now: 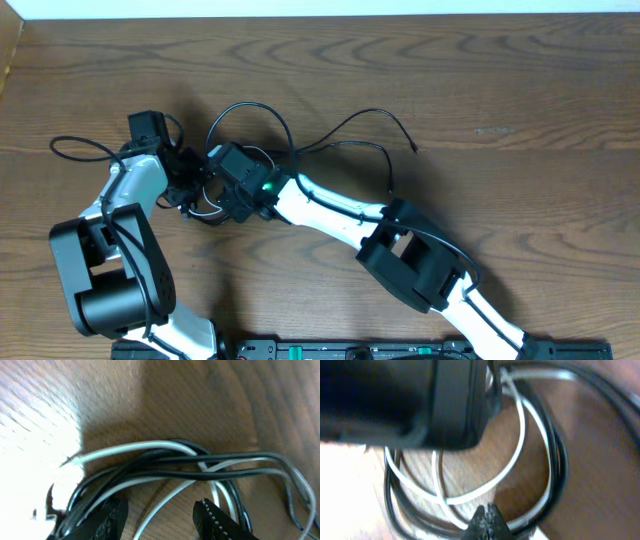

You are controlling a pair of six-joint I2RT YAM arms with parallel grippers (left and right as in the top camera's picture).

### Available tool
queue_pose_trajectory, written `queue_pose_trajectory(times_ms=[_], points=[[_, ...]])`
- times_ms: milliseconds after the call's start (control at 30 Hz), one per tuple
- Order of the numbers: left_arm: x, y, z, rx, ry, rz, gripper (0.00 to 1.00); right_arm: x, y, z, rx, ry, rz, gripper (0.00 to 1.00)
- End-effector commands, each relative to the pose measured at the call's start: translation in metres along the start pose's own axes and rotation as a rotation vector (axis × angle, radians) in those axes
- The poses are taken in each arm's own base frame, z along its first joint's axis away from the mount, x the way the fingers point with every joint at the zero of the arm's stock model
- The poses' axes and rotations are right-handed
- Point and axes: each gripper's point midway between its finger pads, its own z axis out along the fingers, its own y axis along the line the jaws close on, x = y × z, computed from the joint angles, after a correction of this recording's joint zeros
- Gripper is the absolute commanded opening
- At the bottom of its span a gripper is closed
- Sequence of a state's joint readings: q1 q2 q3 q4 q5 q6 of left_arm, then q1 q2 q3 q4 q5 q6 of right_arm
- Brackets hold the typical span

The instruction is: Untangle cables

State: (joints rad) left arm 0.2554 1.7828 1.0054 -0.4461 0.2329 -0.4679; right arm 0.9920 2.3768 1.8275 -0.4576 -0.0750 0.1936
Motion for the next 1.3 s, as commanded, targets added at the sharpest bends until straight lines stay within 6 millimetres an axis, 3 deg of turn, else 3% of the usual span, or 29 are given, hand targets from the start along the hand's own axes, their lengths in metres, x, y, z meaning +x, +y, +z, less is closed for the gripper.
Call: queue_pose_trajectory(times_ms=[0,267,400,567,667,767,867,933,967,1100,1267], points=[[-0.006,-0.011,-0.008,0.052,-0.008,-0.002,0.48,0.074,-0.062,0.024,0.135,0.235,0.09,0.01],[-0.006,-0.011,-0.008,0.052,-0.007,-0.002,0.48,0.118,-0.124,-0.003,0.214,0.43,0.243,0.01],[-0.006,-0.011,-0.008,0.052,-0.008,-0.002,0.48,0.145,-0.165,-0.026,0.252,0.542,0.347,0.01],[-0.006,-0.016,-0.008,0.079,-0.003,0.005,0.48,0.165,-0.198,-0.048,0.268,0.615,0.452,0.01],[0.002,-0.047,-0.014,0.259,0.041,0.13,0.48,0.169,-0.201,-0.053,0.204,0.632,0.496,0.01],[0.019,-0.089,-0.034,0.535,0.102,0.286,0.51,0.172,-0.206,-0.06,0.166,0.649,0.529,0.01],[0.033,-0.111,-0.053,0.717,0.134,0.401,0.53,0.165,-0.209,-0.071,0.155,0.649,0.541,0.01],[0.035,-0.114,-0.057,0.747,0.137,0.42,0.53,0.152,-0.206,-0.08,0.118,0.633,0.506,0.01],[0.03,-0.11,-0.052,0.706,0.119,0.411,0.54,0.134,-0.202,-0.091,0.092,0.596,0.478,0.01],[0.01,-0.082,-0.029,0.475,0.066,0.276,0.54,0.093,-0.177,-0.104,-0.03,0.48,0.414,0.02],[-0.002,-0.046,-0.015,0.246,0.023,0.123,0.54,0.057,-0.138,-0.1,-0.173,0.363,0.341,0.04]])
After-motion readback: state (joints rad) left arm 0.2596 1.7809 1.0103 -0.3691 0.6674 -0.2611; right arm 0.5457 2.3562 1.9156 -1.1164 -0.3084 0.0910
